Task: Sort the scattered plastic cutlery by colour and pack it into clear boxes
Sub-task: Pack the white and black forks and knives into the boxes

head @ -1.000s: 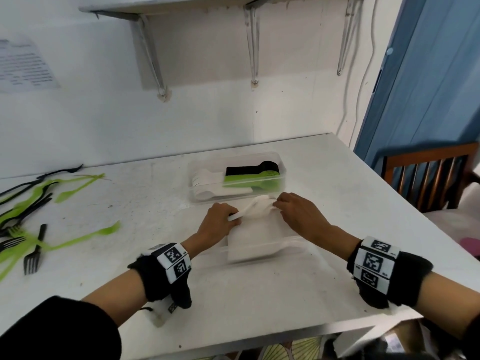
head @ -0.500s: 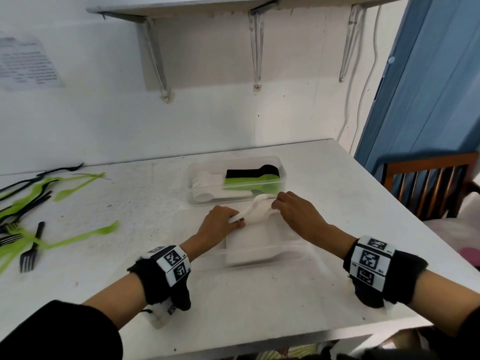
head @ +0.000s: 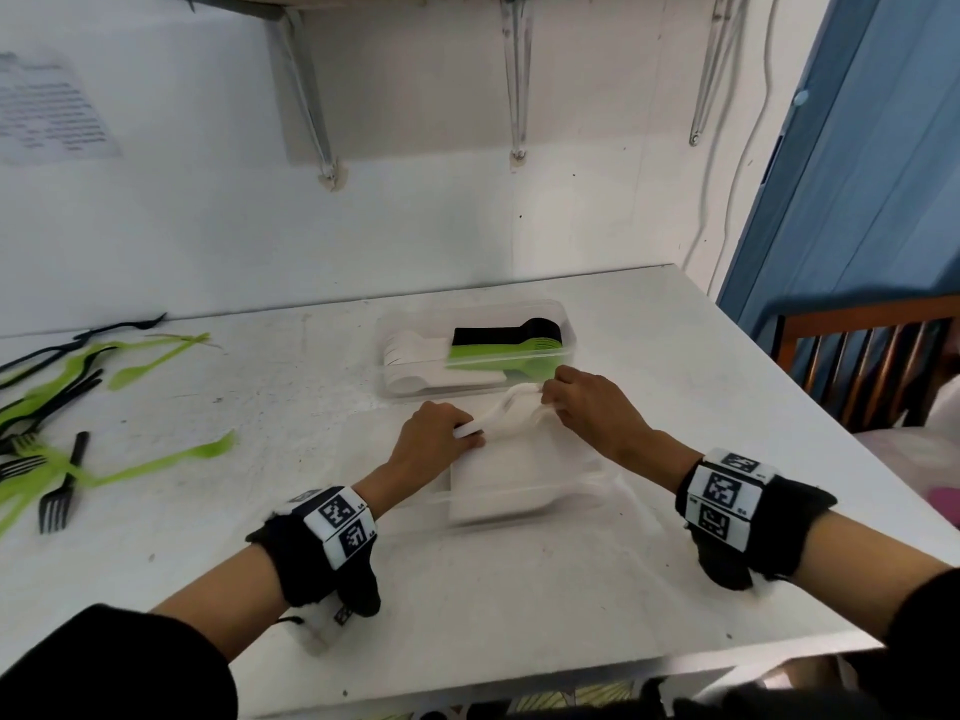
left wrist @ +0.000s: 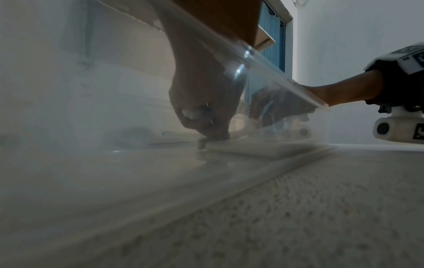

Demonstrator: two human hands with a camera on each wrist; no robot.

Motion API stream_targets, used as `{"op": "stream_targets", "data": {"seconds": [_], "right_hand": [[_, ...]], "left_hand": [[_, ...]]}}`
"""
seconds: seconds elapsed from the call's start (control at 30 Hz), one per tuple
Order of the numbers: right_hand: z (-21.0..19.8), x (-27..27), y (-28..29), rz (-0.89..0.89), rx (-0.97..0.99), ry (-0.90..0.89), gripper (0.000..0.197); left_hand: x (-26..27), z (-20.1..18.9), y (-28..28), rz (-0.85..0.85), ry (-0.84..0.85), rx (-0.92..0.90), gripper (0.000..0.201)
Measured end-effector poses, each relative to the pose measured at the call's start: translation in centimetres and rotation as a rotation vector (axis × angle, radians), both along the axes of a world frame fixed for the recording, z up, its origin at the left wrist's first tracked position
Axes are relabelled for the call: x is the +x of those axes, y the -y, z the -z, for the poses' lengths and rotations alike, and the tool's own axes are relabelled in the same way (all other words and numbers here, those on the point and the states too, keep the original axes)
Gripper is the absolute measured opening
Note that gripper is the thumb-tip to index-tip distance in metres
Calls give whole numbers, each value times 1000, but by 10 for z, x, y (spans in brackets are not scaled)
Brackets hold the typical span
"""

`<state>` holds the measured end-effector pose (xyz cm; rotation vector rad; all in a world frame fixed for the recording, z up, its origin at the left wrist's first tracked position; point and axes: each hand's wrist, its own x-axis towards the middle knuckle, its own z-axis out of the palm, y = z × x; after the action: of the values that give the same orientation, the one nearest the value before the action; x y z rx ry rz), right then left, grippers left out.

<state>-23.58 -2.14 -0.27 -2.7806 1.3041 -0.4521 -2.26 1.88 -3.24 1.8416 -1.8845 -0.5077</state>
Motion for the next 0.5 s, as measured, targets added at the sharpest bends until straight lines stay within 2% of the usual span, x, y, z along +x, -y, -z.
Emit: {"op": "stream_targets", "data": {"seconds": [0.1, 0.3, 0.4, 0.5], "right_hand": [[4, -2, 5, 29, 39, -36, 23], [11, -8, 6, -17, -6, 200, 13], [13, -9, 7, -16, -16, 249, 13], [12, -10, 7, -21, -82, 272, 13]], "left_hand": [[0, 1, -1, 22, -21, -10, 19], [-2, -2, 0, 28, -159, -36, 17], [0, -3, 1, 29, -268, -18, 17], [1, -5, 2, 36, -308, -9, 17]]}}
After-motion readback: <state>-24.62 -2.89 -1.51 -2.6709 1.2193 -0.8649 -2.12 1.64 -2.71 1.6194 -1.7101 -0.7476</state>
